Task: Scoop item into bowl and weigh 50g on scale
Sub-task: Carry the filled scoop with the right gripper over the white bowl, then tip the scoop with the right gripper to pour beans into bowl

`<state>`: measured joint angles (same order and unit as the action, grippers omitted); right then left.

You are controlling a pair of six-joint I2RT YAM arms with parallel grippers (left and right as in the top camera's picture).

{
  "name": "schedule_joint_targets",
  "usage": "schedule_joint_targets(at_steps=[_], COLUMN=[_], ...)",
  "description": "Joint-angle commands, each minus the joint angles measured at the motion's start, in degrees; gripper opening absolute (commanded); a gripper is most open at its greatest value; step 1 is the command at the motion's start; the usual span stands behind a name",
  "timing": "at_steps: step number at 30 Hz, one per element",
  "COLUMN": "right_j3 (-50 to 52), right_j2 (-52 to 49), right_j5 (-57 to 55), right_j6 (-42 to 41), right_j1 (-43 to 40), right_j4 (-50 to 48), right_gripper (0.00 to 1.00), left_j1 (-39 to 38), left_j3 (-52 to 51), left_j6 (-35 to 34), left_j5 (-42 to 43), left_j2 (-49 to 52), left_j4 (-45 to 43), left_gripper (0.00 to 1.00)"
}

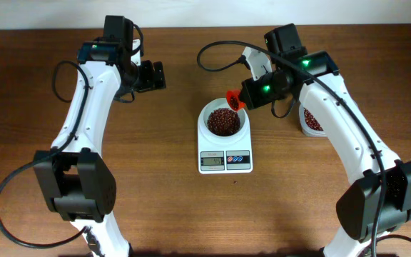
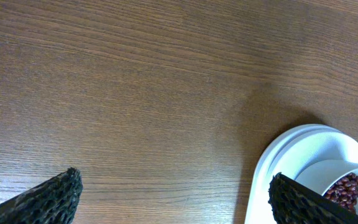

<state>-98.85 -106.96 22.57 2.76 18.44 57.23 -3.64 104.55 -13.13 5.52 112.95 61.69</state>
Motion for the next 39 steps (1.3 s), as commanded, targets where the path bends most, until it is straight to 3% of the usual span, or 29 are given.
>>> schedule_joint_targets(at_steps=[1, 16, 19, 20, 21, 26, 39], right_j3=[-1.25, -1.25, -1.25, -1.25, -1.25, -1.25, -1.25], right_j2=[1.16, 1.16, 1.18, 1.16, 1.16, 1.16, 1.16], right_j5=[0.96, 0.55, -9.84, -9.57, -6.99, -7.93, -7.85], right_j6=[-0.24, 0.44, 2.93, 3.06, 8.92, 3.17, 2.84], right_j1=[0.26, 2.21, 4.48, 4.48, 4.76, 4.63, 4.42], right_j4=[0.15, -0.02, 0.81, 0.72, 2.10, 0.81, 0.55], right_gripper=[0.04, 0.04, 0.04, 0.04, 0.04, 0.04, 0.04], left_j1=[0.02, 0.04, 0.04, 0.04, 0.04, 0.04, 0.04], left_j3=[0.81, 0.81, 0.81, 0.81, 0.81, 0.81, 0.81], left_j6=[-0.72, -0.72, -0.72, -0.70, -0.72, -0.70, -0.72], left_j5=[-0.44, -0.44, -0.44, -0.44, -0.44, -0.44, -0.44], left_j2=[-1.42, -1.42, -1.42, -1.42, -1.42, -1.42, -1.42], left_j4=[0.09, 0.09, 0.09, 0.09, 0.09, 0.11, 0.09], left_gripper=[0.99, 0.99, 0.99, 0.99, 0.99, 0.99, 0.99])
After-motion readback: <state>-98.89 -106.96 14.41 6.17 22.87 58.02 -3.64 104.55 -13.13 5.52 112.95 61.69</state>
